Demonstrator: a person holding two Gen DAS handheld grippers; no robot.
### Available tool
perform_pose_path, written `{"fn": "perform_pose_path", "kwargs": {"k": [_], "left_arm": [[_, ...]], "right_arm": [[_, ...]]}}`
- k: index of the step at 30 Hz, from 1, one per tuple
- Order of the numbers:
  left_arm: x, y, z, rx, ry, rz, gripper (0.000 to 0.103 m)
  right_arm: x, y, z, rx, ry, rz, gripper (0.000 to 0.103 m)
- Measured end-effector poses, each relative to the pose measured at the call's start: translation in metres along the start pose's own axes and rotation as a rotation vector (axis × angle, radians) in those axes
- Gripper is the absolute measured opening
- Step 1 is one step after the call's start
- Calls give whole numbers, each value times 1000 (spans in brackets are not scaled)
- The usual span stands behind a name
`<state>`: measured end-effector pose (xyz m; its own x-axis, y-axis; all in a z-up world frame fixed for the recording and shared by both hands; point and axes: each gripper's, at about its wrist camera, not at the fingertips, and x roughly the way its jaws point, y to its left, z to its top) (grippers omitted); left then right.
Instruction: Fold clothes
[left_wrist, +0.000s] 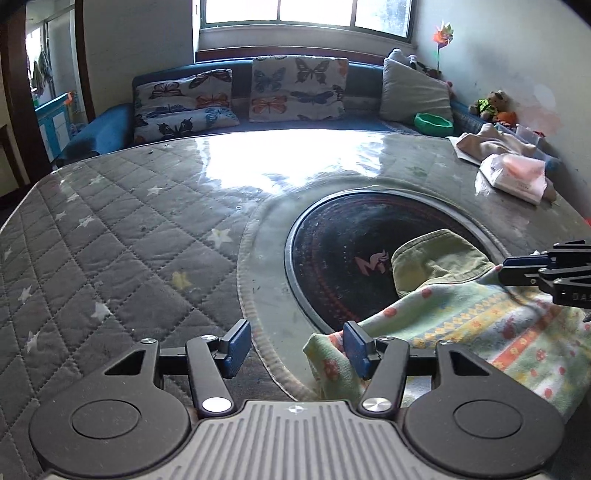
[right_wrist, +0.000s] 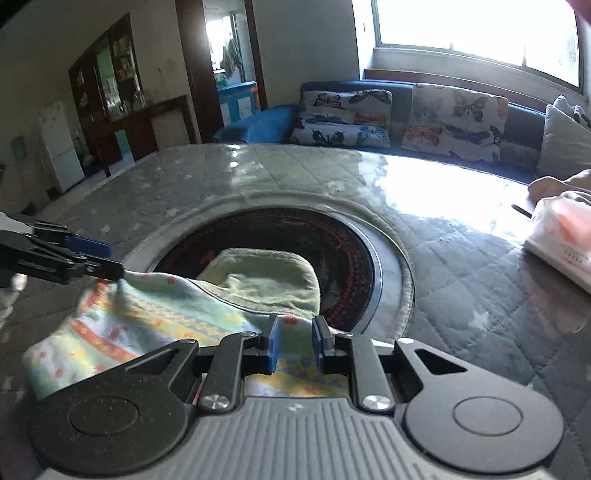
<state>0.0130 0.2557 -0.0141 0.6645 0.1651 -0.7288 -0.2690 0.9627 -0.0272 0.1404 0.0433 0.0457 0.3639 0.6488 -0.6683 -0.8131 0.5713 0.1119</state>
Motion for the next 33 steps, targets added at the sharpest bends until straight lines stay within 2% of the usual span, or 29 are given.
{"fn": "perform_pose_path", "kwargs": {"k": [6,9,13,18,21,24,29,30,32,33], "left_arm": [[-1,-5,5,22,-32,47,58],[-1,-2,8,-7,-34,67,58],[-15,-11,7,-18,-68,40,57],[-32,-45,-2,48,-95,-59,57],[-32,-64,-11,83,-85,-119,57],[-26,-76,-19,111,-71,-129,57],[-15,-71,-22,75,-38,-118,57],[-16,-73,-21,78,-44,-126,57],[-18,-78,-18,84,-56,-144,57],[-19,-80,-17,87,-63,-153,57]], "right_arm": [[-5,-11,-2,44,-4,-40,22],[-17,-8,-3,44,-18,-15,22],[-29,12,-4,1,-38,65,22],[-31,42,-11,-83,-37,143,22],[-26,47,-14,-103,-32,126,22],[-20,37,-17,-84,-20,71,22],[-21,17,-22,-40,-8,-2,24],[-21,13,-22,-31,-6,-16,26],[-22,9,-23,-19,-10,-31,39],[-22,9,-22,-17,-16,-29,41]]}}
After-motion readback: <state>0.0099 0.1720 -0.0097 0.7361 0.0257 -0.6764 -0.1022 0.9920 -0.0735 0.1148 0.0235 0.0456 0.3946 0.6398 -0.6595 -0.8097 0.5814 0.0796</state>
